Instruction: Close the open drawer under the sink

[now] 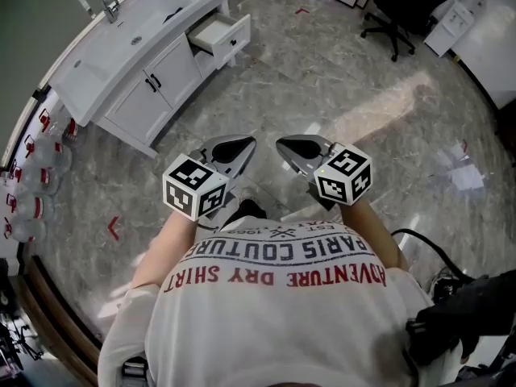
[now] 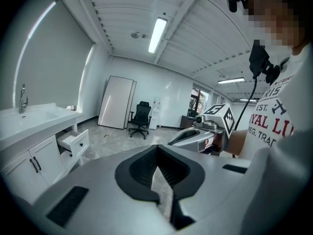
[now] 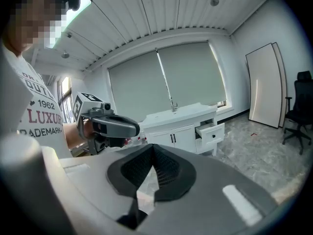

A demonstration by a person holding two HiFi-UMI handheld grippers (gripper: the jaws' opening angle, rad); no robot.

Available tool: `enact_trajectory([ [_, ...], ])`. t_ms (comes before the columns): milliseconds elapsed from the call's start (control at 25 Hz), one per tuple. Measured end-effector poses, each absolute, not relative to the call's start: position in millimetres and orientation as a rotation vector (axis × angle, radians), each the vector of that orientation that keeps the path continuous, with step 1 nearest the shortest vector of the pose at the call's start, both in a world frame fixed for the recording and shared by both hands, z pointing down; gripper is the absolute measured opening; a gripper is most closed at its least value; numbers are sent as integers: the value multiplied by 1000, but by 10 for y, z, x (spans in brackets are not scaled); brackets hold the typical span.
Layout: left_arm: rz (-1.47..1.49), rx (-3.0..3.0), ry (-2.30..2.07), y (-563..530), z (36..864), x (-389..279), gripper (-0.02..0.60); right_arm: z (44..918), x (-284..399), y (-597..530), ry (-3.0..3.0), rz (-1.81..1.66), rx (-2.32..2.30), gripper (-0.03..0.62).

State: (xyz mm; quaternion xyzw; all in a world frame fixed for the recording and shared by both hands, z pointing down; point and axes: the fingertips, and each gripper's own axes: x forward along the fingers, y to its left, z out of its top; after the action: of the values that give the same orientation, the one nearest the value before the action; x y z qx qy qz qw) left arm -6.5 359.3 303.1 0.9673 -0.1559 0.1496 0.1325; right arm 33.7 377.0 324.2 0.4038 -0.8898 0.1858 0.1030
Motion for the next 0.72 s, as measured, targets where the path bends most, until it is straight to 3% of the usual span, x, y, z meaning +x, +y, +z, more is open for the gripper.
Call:
enact_trajectory([
  [720, 476, 2788, -435, 3686, 3144, 54, 2, 3321, 490, 3832, -2620, 606, 1235, 2],
])
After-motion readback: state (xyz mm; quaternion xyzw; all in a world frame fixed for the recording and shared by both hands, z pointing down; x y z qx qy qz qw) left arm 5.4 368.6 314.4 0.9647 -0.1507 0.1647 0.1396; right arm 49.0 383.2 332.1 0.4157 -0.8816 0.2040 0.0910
